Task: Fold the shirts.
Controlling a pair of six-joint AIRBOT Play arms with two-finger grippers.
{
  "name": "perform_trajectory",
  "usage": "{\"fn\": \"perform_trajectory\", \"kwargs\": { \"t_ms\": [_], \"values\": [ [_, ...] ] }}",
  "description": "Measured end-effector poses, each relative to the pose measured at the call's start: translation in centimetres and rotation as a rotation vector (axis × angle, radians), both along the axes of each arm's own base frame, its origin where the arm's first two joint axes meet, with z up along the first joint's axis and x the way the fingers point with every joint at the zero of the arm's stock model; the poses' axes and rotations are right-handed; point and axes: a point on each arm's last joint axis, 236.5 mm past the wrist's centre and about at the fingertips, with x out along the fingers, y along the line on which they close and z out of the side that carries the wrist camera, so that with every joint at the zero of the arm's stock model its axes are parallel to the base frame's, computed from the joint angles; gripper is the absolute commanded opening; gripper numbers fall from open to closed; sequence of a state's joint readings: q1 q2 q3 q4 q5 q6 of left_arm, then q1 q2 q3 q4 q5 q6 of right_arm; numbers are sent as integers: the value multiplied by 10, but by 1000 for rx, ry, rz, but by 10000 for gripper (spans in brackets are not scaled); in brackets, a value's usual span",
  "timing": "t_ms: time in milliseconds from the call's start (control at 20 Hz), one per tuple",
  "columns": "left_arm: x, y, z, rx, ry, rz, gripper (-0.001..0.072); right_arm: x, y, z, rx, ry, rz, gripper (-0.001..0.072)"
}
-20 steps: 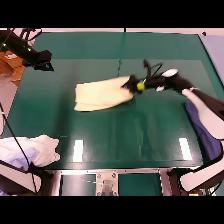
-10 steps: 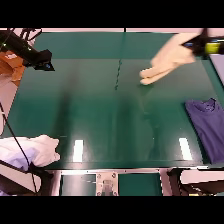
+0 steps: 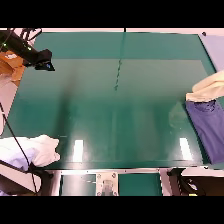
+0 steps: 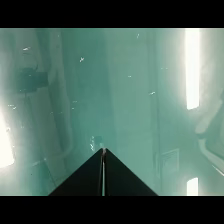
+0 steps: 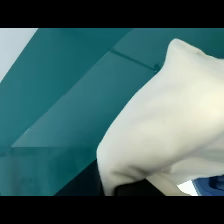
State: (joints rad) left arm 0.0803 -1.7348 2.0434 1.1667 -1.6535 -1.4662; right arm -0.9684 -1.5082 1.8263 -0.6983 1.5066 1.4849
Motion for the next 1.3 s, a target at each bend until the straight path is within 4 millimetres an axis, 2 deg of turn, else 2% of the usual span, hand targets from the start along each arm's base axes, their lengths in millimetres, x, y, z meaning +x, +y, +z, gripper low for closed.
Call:
{"fn": "perform_trajectory", "kwargs": {
  "t_ms": [200,500,600,700,750,800,850,1000,1050,1100,1200,1250,1300],
  "values": [
    [0,0,0,0,-1,2,20,-47,-25,-16,-1,134,-81,11],
    [1,-1,1,-5,-2,0,20,-116,-37,-20,-112,365,-249,12],
    [0,-3,1,-12,-3,-2,20,-140,-37,-35,-119,462,-297,12],
    [0,-4,2,-18,-4,-4,20,-168,-35,-62,-100,585,-343,15],
    [0,-5,2,-20,-4,-5,20,-183,-34,-79,-84,654,-367,136],
    [0,-5,2,-22,-5,-6,20,-199,-31,-98,-61,732,-387,451],
    [1,-5,2,-22,-5,-6,20,-214,-26,-117,-32,806,-399,604],
    [2,-6,3,-25,-12,-5,19,-246,-17,-166,21,970,-413,586],
    [3,-6,3,-26,-17,-4,19,-250,-16,-177,29,1000,-412,469],
    [4,-7,4,-30,-22,-6,19,-250,-16,-183,26,1013,-408,313],
    [5,-12,8,-55,-31,-15,18,-234,-17,-189,5,996,-381,48],
    [4,-17,12,-73,-40,-21,18,-218,-16,-187,-16,959,-360,13],
    [3,-21,18,-88,-52,-26,18,-198,-14,-183,-40,914,-328,13]
  ]
}}
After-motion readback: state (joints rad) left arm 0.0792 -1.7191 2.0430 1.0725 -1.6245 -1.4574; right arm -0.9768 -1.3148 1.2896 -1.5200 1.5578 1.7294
